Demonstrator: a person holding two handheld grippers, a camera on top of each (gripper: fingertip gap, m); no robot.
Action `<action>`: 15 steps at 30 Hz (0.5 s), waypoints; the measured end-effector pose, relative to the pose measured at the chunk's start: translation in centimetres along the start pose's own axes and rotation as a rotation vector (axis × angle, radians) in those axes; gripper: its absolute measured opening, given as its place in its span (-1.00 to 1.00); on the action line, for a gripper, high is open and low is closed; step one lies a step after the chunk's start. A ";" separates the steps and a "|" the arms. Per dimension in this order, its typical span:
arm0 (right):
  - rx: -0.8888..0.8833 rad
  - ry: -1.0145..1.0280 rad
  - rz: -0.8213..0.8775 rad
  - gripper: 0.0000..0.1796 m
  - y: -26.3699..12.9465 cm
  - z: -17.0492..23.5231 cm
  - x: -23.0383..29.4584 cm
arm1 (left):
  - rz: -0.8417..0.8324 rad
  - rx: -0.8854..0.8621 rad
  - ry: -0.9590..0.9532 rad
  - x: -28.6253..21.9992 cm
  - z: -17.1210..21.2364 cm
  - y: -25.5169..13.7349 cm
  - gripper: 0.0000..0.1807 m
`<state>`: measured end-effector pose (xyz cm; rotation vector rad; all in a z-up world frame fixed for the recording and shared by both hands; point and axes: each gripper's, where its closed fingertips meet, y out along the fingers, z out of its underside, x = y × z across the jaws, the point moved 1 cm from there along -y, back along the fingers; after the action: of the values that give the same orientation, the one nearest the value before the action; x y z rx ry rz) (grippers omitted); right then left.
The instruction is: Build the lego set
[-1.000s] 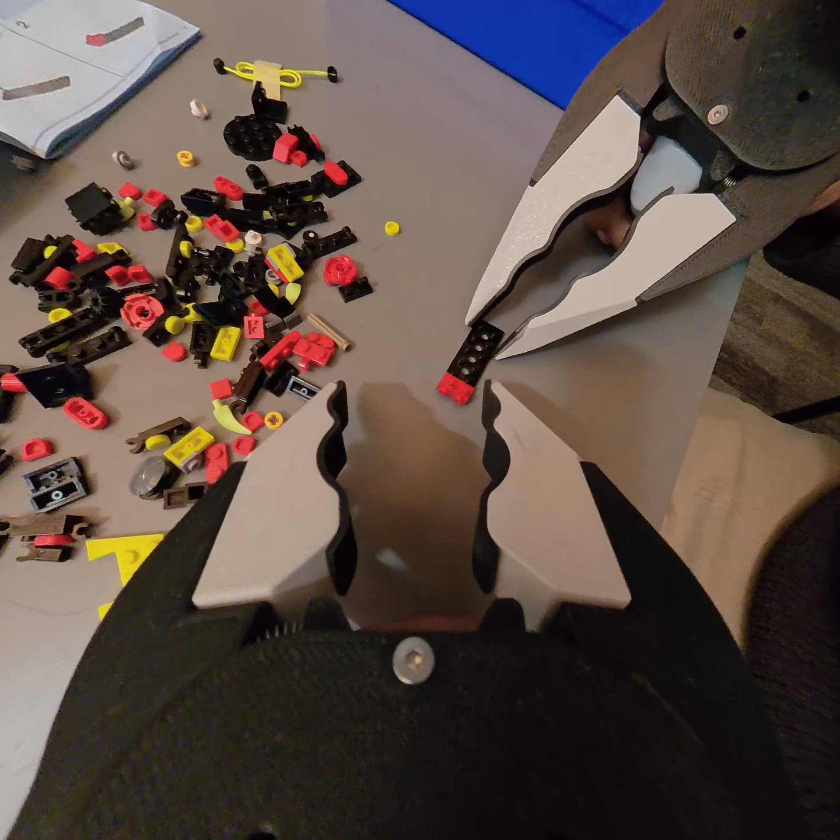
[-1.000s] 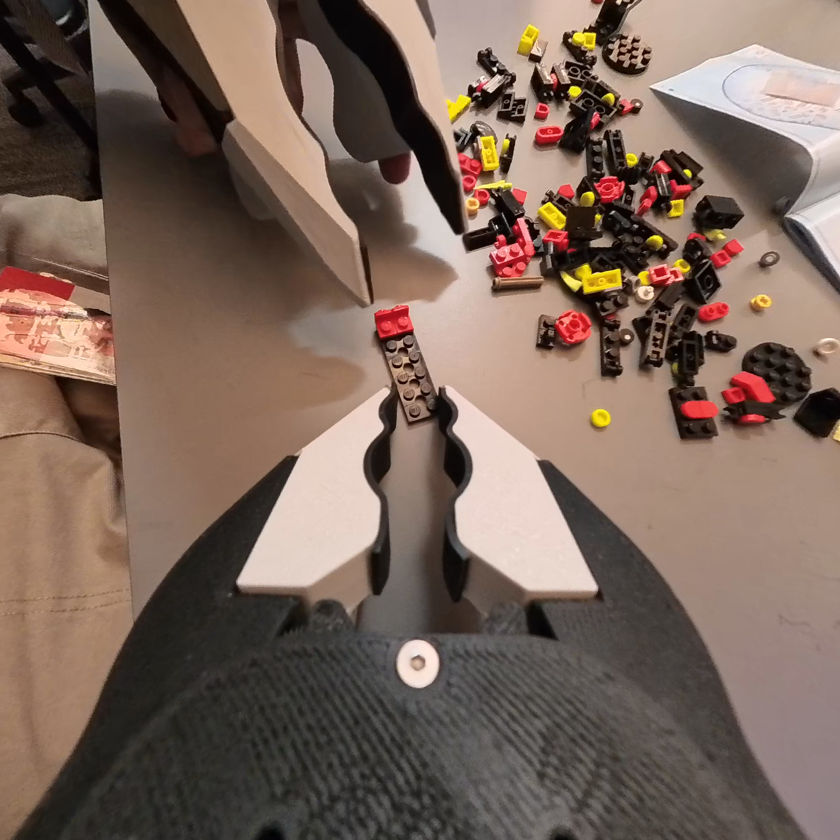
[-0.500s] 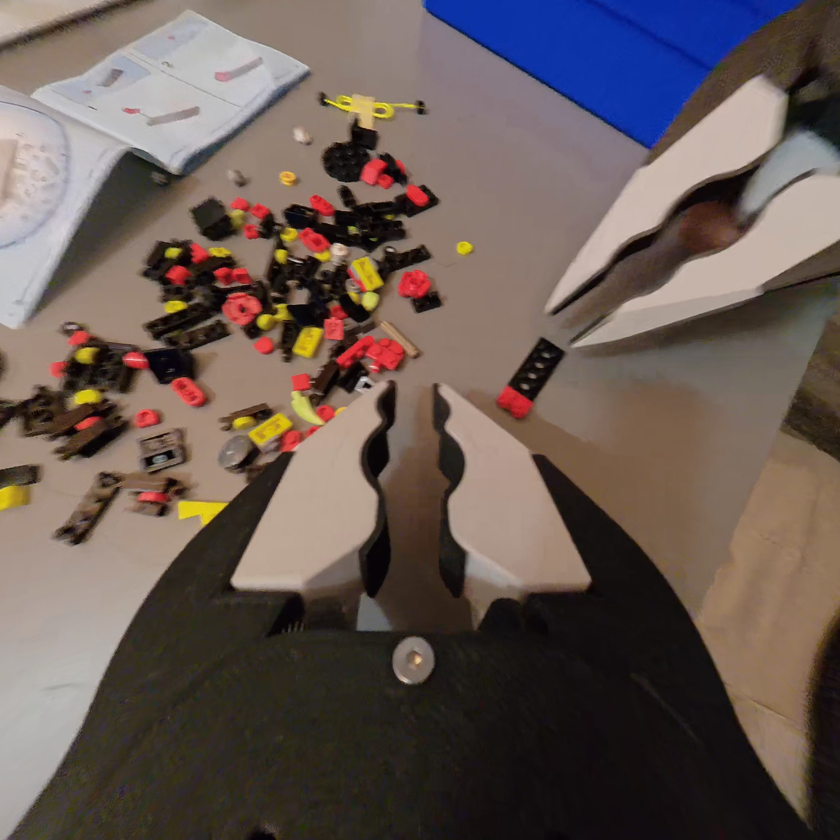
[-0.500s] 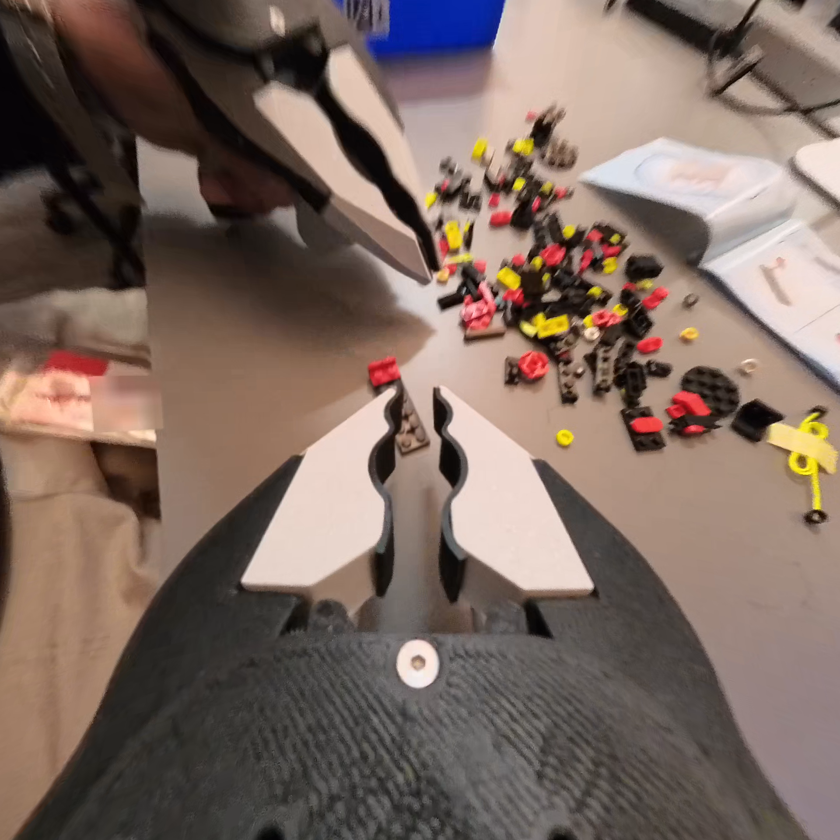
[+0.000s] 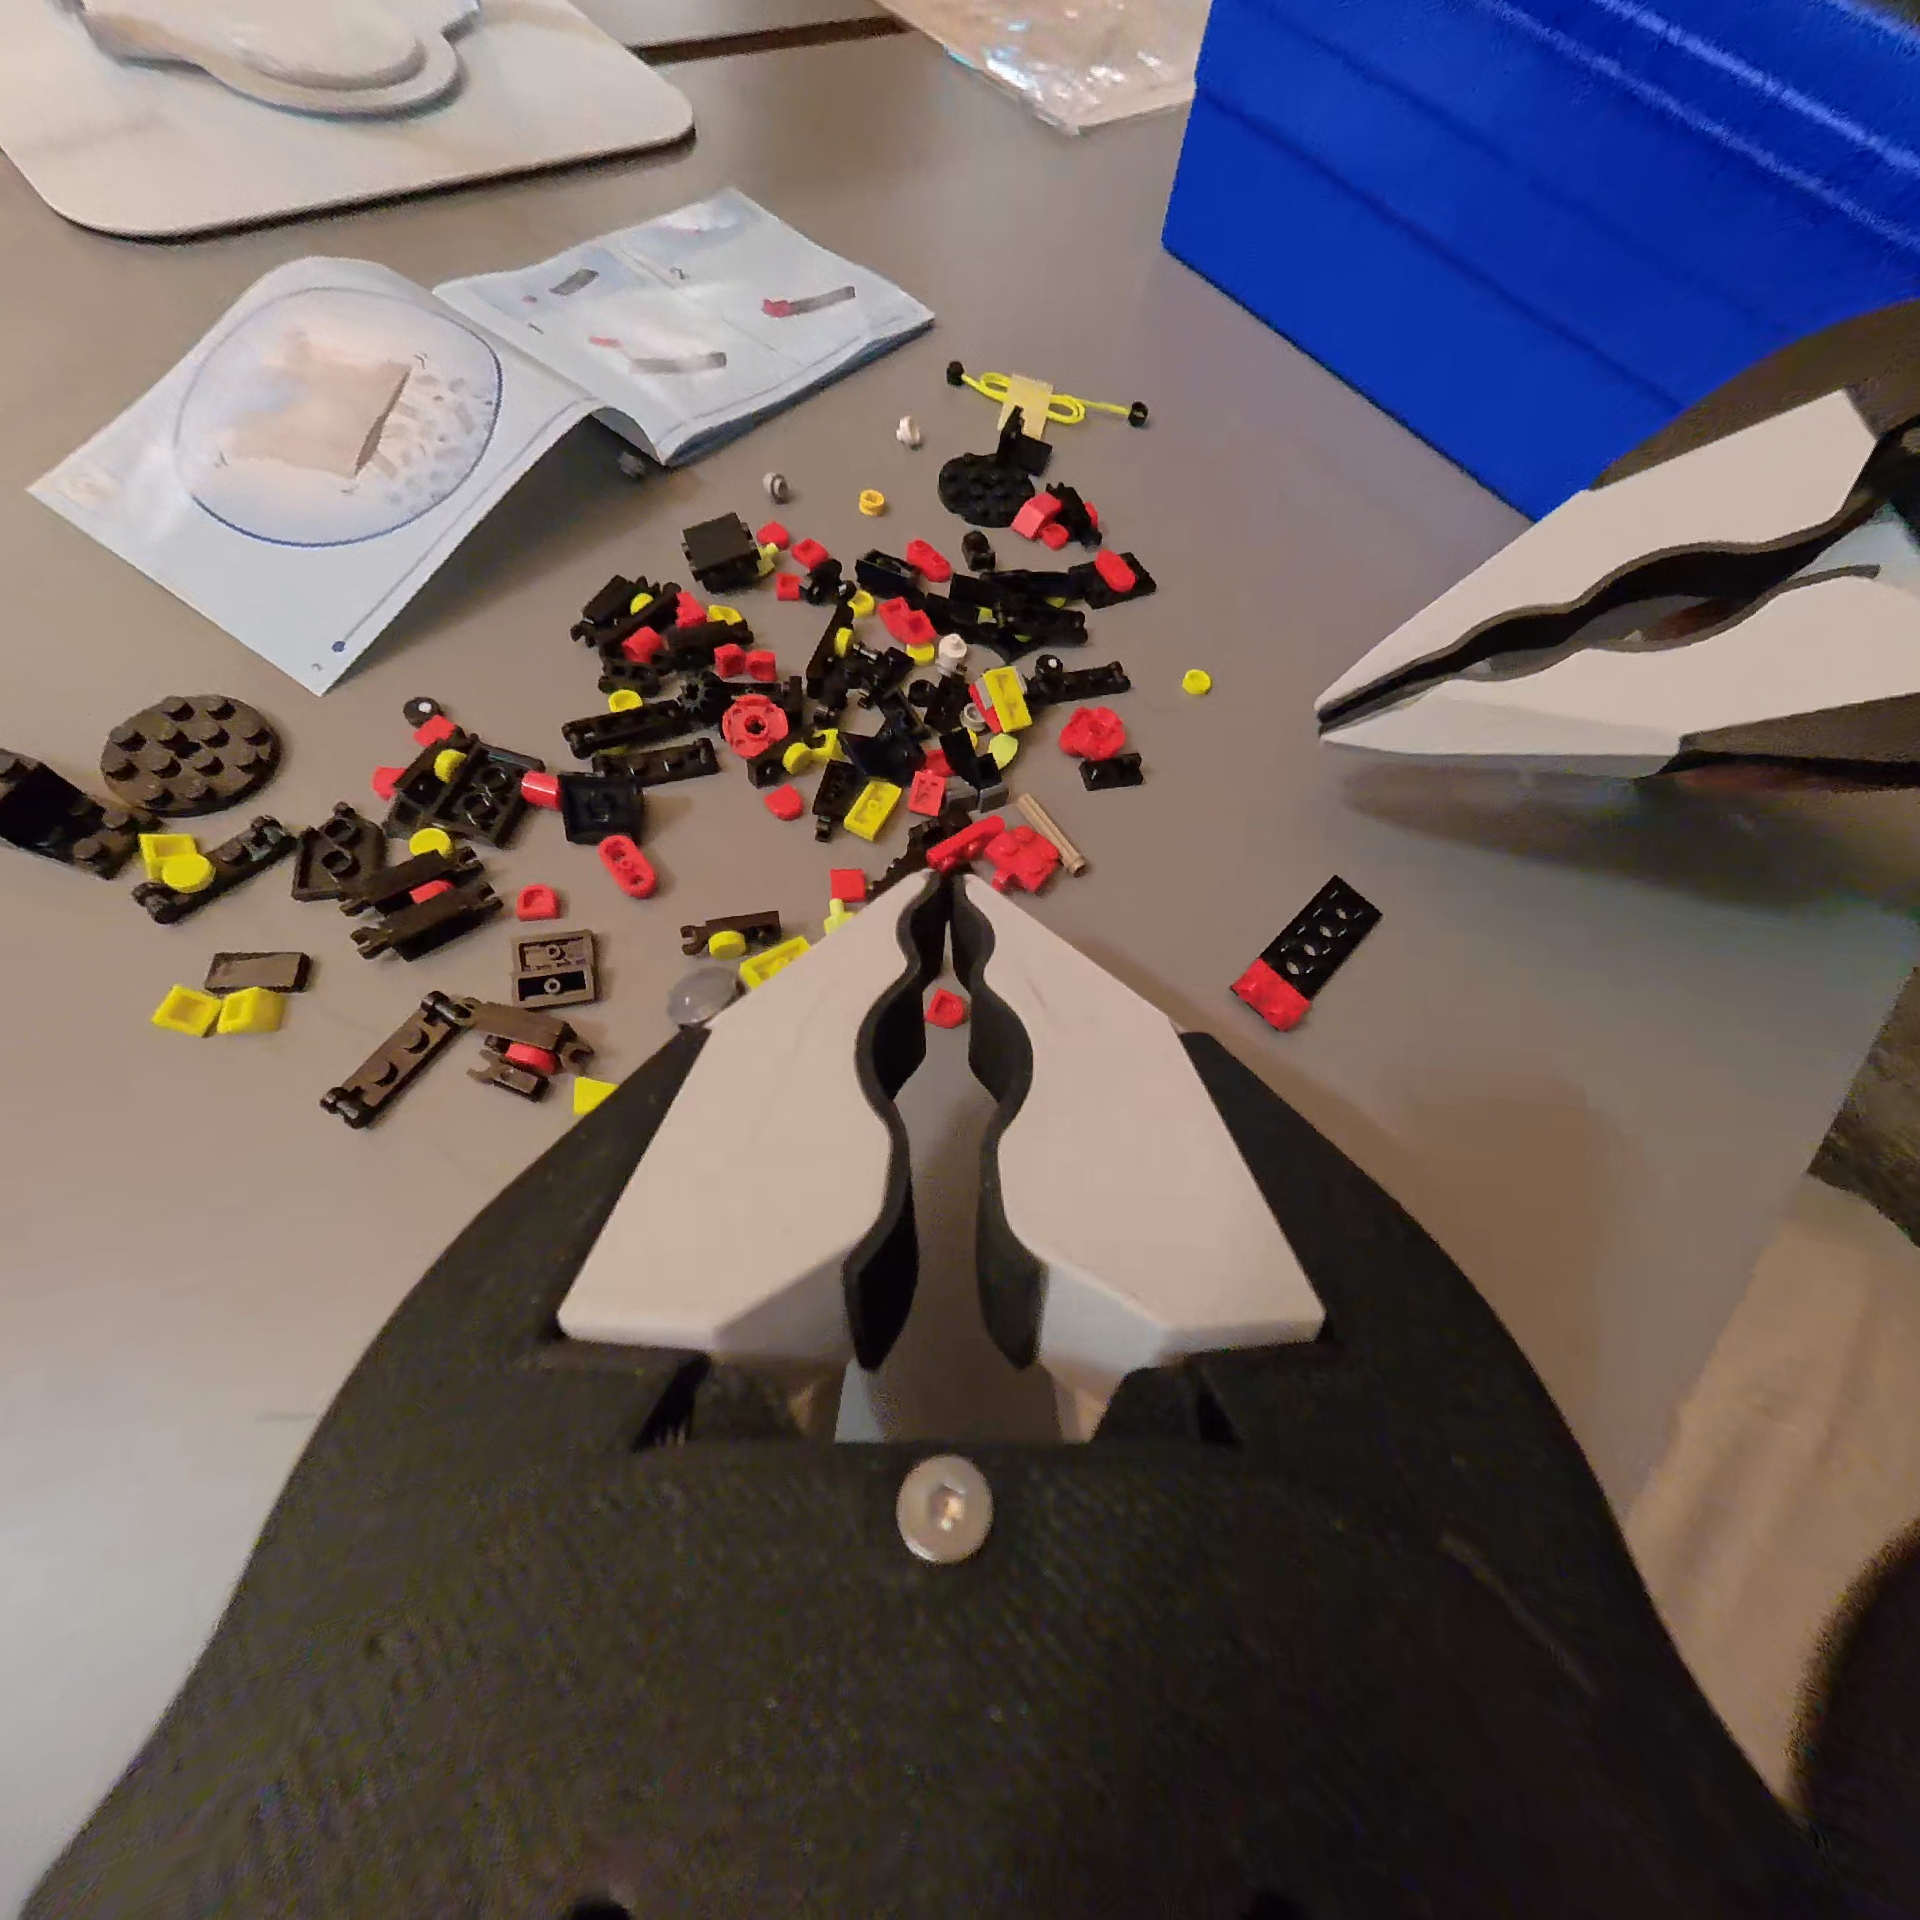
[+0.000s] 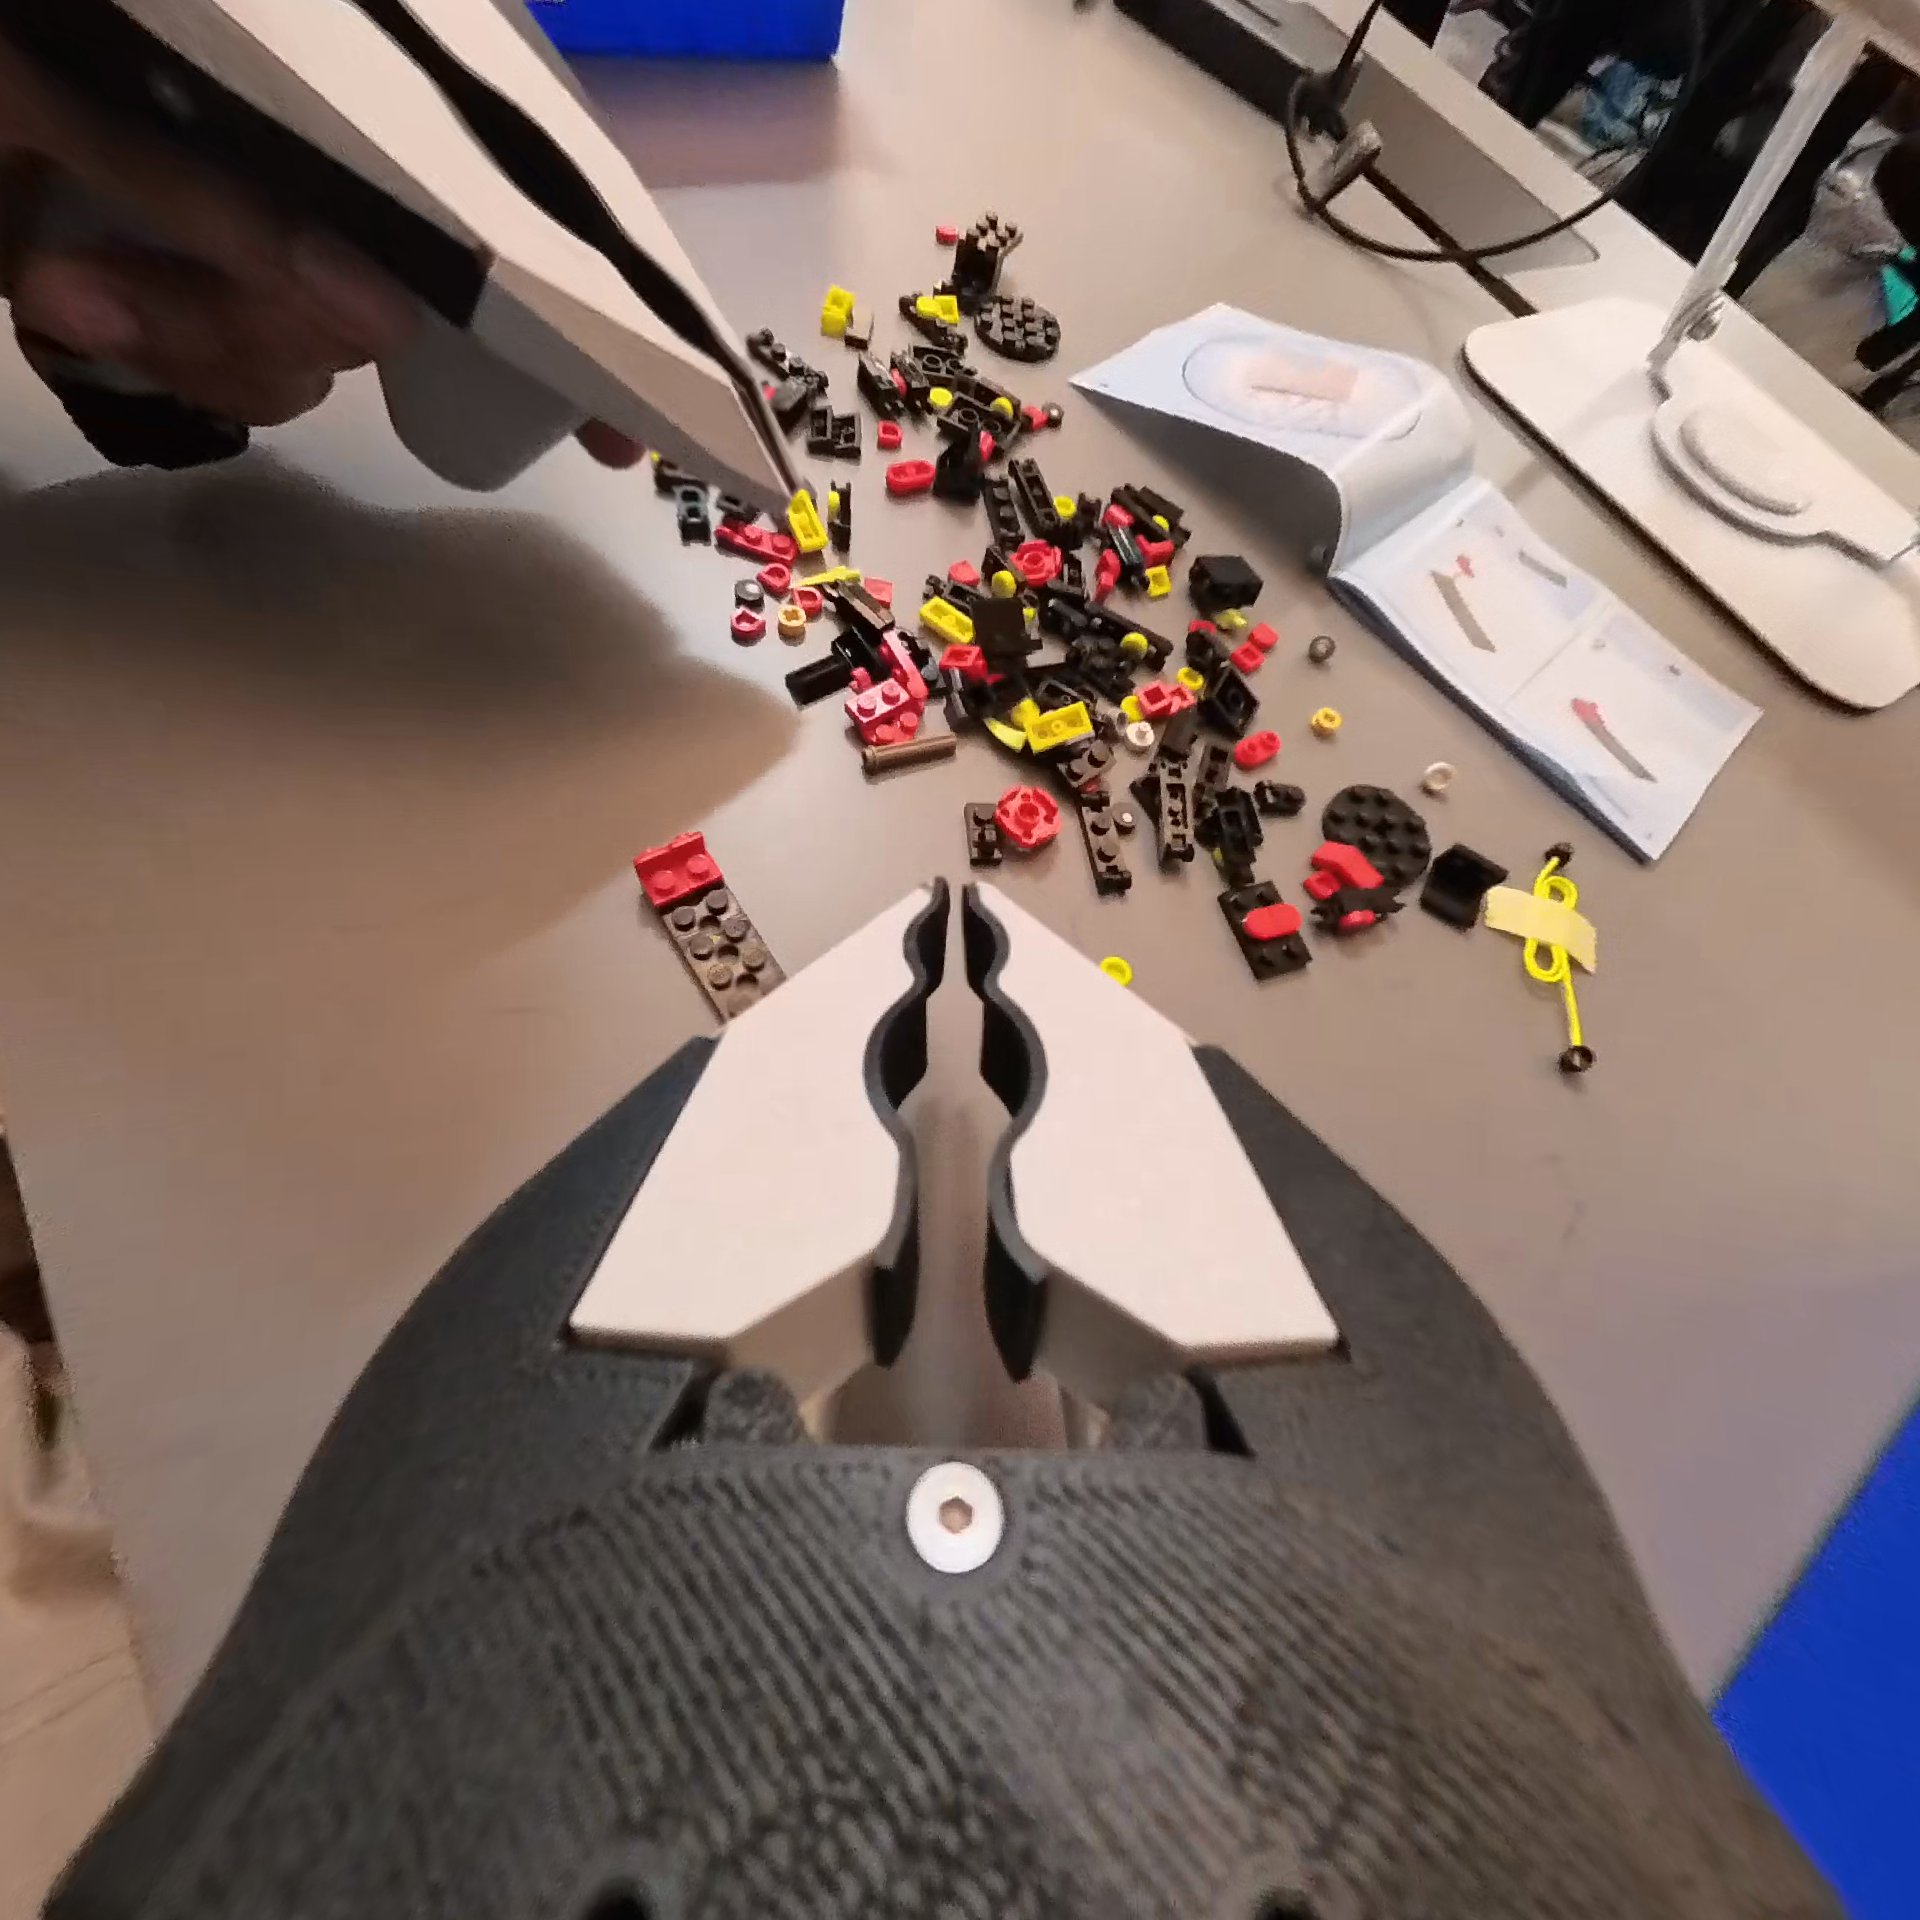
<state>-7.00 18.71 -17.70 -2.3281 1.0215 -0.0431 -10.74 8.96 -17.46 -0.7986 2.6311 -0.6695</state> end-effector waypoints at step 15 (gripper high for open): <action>-0.048 0.122 0.031 -0.98 0.2 -0.4 -2.4 | 0.046 0.009 -0.041 0.4 -0.1 0.9 -1.00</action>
<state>-8.92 20.01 -17.00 -2.3767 1.1293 -0.1516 -11.50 9.48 -17.91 -0.7392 2.5992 -0.6454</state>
